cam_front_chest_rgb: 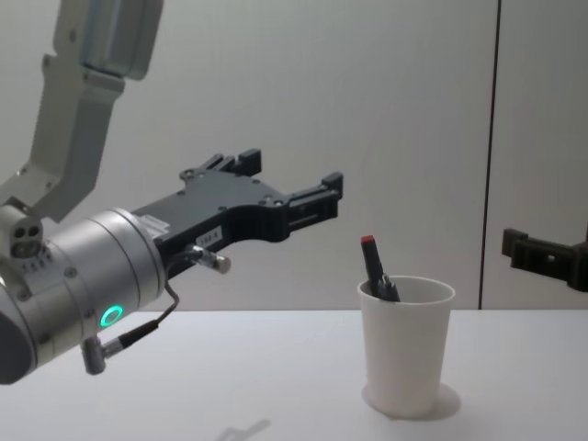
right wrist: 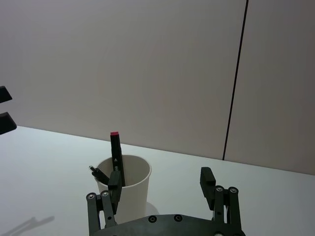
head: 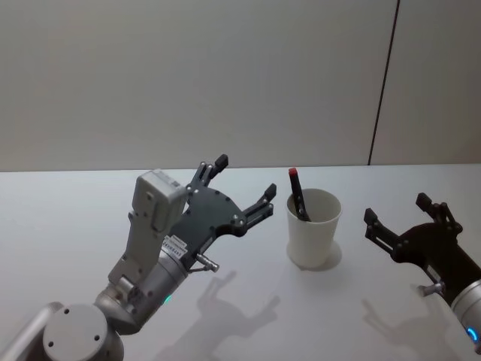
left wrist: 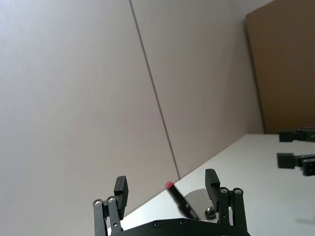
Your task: Place the pen into the pen holder.
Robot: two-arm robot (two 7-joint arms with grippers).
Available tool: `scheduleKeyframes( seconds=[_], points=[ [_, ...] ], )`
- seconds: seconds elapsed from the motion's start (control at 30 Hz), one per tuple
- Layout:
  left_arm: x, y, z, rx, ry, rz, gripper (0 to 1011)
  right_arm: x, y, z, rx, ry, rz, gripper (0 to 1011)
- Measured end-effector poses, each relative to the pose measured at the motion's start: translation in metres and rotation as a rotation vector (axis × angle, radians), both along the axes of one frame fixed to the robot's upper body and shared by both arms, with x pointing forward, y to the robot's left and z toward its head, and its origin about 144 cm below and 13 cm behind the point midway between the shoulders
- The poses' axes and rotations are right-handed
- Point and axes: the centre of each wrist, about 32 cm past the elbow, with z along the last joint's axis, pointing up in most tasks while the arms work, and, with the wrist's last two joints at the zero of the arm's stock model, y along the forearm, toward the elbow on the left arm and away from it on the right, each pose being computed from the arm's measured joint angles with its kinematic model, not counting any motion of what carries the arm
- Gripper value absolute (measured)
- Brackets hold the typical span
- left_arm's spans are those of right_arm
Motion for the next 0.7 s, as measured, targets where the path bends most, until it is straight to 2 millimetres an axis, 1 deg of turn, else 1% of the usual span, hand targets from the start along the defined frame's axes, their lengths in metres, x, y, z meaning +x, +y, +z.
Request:
scheduleKeyframes(
  seconds=[0.47,0.7],
  points=[
    [-0.014,-0.007,0.008,0.071,0.093,0.167,1003,0.000,0.000,0.000,-0.001,0.000,0.000,1002],
    [-0.018,-0.009,0.010,0.092,0.112,0.211,1003,0.000,0.000,0.000,-0.001,0.000,0.000,1002]
  ],
)
